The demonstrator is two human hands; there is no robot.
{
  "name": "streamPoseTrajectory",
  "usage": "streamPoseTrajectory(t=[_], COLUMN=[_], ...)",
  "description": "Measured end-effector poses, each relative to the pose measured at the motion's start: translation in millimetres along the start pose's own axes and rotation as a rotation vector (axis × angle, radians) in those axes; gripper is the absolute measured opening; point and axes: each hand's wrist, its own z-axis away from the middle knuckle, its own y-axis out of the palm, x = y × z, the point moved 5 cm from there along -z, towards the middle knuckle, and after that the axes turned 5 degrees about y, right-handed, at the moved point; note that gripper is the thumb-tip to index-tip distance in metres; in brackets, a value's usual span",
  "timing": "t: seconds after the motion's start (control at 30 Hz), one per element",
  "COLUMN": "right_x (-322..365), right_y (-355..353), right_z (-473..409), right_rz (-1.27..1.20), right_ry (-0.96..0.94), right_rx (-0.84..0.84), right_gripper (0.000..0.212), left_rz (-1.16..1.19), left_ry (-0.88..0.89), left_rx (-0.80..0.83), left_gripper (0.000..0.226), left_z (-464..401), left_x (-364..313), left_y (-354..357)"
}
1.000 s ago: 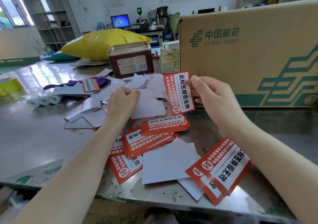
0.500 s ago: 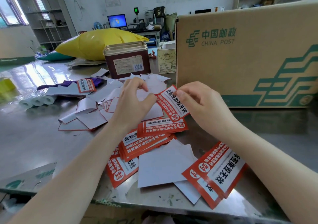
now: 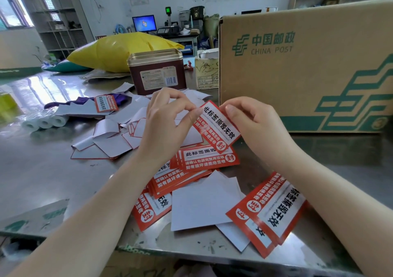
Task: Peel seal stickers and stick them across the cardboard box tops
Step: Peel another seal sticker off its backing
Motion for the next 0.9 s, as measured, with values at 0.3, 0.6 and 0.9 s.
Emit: streamPoseTrajectory(t=[0.3, 0.6, 0.9], right_x=[-11.0, -21.2, -13.2], right_y=[-12.0, -25.9, -14.7], right_z=[-5.5, -5.8, -4.1], right_rz=[-0.406, -0.567, -0.530], right_ry=[0.205, 0.290, 0.311], right_rx=[-0.149, -0.315, -0.125], right_gripper=[0.022, 0.018, 0.035], left_rz=[0.102, 0.453, 0.872], left_ry=[-0.112, -0.378, -0.642], left_rx=[-0.057, -0.006, 0.000], left_gripper=[0.017, 0.030, 0.061], left_z=[0.6, 5.2, 7.3], left_x=[-5.7, -9.0, 1.2], left_y=[-0.4, 7.9, 14.1])
